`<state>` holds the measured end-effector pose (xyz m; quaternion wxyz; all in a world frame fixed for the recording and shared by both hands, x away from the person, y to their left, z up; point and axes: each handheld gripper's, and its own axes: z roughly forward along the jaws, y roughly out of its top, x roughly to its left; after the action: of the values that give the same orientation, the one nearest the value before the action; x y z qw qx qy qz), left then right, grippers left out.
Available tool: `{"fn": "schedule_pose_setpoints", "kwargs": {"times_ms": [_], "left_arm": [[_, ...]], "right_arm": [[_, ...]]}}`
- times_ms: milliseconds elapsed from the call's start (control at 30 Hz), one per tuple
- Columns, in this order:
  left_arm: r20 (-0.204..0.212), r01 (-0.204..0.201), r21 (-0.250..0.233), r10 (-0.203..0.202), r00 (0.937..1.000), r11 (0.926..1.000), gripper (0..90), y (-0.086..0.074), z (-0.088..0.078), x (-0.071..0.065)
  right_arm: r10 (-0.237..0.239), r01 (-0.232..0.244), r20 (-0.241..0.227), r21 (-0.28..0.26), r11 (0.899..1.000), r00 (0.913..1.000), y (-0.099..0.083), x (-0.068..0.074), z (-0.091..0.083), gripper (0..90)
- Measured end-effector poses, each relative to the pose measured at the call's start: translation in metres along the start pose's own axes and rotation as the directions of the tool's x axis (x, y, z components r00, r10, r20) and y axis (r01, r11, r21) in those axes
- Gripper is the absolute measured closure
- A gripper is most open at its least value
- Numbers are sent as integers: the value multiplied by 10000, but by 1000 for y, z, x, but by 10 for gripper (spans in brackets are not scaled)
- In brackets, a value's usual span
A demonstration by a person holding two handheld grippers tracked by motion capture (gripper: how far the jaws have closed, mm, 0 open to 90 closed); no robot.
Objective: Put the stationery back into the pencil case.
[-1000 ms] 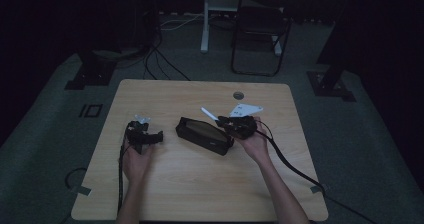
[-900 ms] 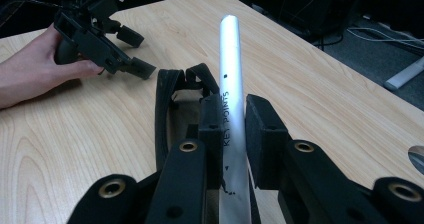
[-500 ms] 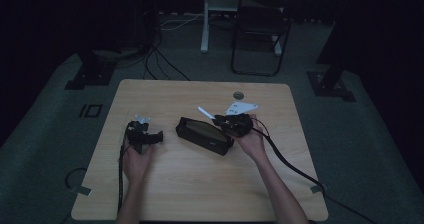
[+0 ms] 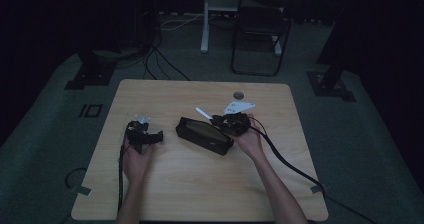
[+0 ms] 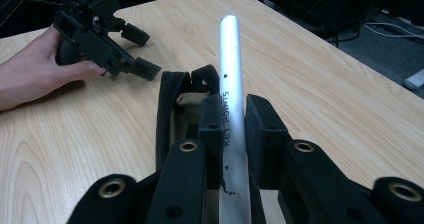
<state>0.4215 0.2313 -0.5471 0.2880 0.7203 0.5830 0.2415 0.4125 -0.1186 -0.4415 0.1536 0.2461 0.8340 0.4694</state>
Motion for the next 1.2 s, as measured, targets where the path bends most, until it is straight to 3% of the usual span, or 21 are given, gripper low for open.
{"fn": "schedule_pose_setpoints", "kwargs": {"times_ms": [1200], "left_arm": [[-7, 7, -10, -7, 10000, 10000, 71, 0, 0, 0]], "right_arm": [[73, -69, -227, 194, 9998, 9997, -7, 2, 17, 786]]}}
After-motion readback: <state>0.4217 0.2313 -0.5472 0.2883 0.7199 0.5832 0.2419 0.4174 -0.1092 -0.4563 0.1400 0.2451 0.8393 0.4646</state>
